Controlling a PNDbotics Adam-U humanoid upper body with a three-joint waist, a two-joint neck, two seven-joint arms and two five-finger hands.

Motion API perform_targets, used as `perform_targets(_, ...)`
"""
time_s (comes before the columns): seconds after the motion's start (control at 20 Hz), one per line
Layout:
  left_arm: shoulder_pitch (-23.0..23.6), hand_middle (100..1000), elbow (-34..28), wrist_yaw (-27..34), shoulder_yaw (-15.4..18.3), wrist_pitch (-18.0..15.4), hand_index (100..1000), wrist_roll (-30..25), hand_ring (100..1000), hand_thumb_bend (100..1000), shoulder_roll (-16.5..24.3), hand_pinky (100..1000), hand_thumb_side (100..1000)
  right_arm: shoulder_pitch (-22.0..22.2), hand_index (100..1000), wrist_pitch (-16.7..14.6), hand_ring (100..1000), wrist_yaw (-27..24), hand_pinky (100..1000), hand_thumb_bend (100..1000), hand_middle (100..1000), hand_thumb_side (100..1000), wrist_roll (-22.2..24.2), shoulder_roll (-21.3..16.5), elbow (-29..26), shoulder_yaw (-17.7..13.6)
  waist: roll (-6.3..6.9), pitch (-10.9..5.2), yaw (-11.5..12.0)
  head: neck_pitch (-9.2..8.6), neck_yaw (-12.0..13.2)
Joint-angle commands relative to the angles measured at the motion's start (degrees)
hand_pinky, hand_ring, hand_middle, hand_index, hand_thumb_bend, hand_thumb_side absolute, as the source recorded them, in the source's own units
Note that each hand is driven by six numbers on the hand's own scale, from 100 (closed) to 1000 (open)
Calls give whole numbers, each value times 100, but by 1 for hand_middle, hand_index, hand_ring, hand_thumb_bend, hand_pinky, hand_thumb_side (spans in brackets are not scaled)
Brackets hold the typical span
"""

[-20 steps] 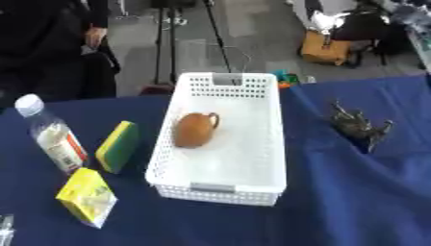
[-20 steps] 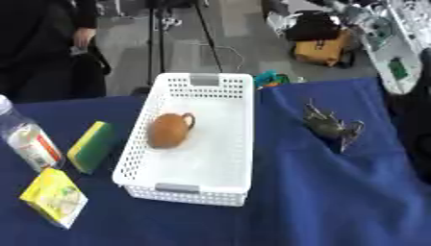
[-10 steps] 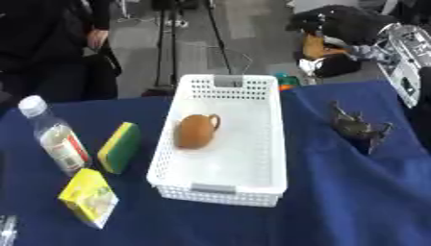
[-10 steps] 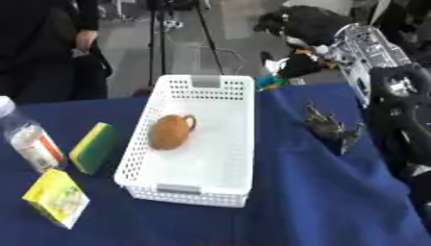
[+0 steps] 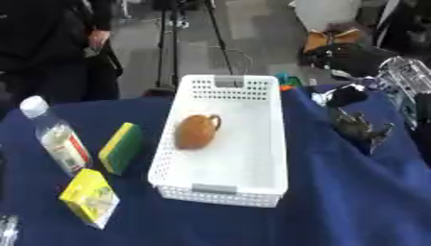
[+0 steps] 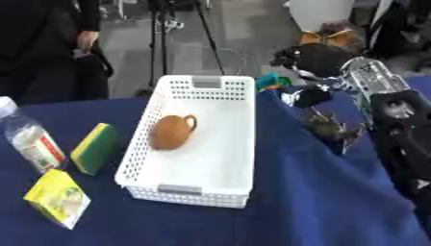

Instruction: Pick up objects on the table and place them in the box.

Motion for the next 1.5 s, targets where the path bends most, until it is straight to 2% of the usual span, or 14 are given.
perform_targets(0.05,-48,539,-94,2,22,-2,724,-5,735,100,73,870,816,-19,1000,-16,996,-92,931,291,945,680,104,-319,-12,-80,-21,-91,1,-56,32)
perform_targets(0.1,-49,539,-94,-1,21,0,724,-5,735,100,73,870,816,16,1000,-32,996,-134,931,291,945,680,172,-371,-27,-79,-22,-86,-1,-58,37)
perform_targets(0.15,-49,539,-94,-3,20,1,724,-6,735,100,73,870,815,44,1000,-38,1000,-180,926,348,951,584,232,-409,-52,-88,-21,-81,-3,-62,46)
perform_targets(0.2,-48,539,-94,-6,19,2,724,-7,735,100,74,870,815,68,1000,-37,1000,-238,926,348,951,584,290,-440,-84,-102,-19,-77,-3,-65,53)
perform_targets(0.25,-52,540,-94,-9,18,2,724,-8,735,100,76,869,814,90,1000,-35,1000,-302,931,401,983,482,360,-472,-109,-113,-18,-74,-7,-67,63)
perform_targets(0.5,-58,539,-94,-20,15,5,724,-16,735,100,83,870,814,143,1000,40,1000,-925,955,380,1000,550,1026,-614,-131,-193,-26,-66,-22,-78,85)
perform_targets(0.8,-57,539,-94,-36,19,16,724,-13,735,100,89,870,816,167,1000,475,1000,-1374,959,367,1000,497,1772,-730,-122,-214,-46,-51,-37,-88,96)
perform_targets(1.0,-60,539,-94,-38,13,18,724,-19,736,100,81,870,818,182,1000,706,1000,-1541,944,354,1000,476,2074,-734,-102,-240,-55,-41,-43,-107,92)
perform_targets(1.1,-59,539,-94,-39,15,19,724,-16,736,100,79,870,818,199,1000,875,1000,-1564,941,382,1000,479,2197,-736,-80,-250,-57,-36,-41,-112,92)
perform_targets(1.15,-58,539,-94,-39,16,19,724,-14,736,100,78,871,818,203,1000,964,1000,-1570,941,398,1000,516,2250,-732,-77,-253,-58,-34,-40,-113,92)
perform_targets(1.2,-58,539,-94,-39,16,20,724,-13,736,100,77,871,818,202,1000,1176,1000,-1524,937,421,1000,593,2229,-738,-100,-266,-61,-33,-39,-111,88)
perform_targets(1.35,-65,539,-94,-38,14,20,723,-12,736,100,73,871,820,224,1000,1636,1000,-1381,932,420,1000,623,2050,-690,-180,-236,-71,-32,-38,-109,77)
perform_targets(1.5,-71,539,-94,-37,14,21,723,-9,736,100,67,871,818,270,1000,1693,1000,-1437,938,412,1000,646,2098,-642,-241,-182,-90,-28,-48,-107,83)
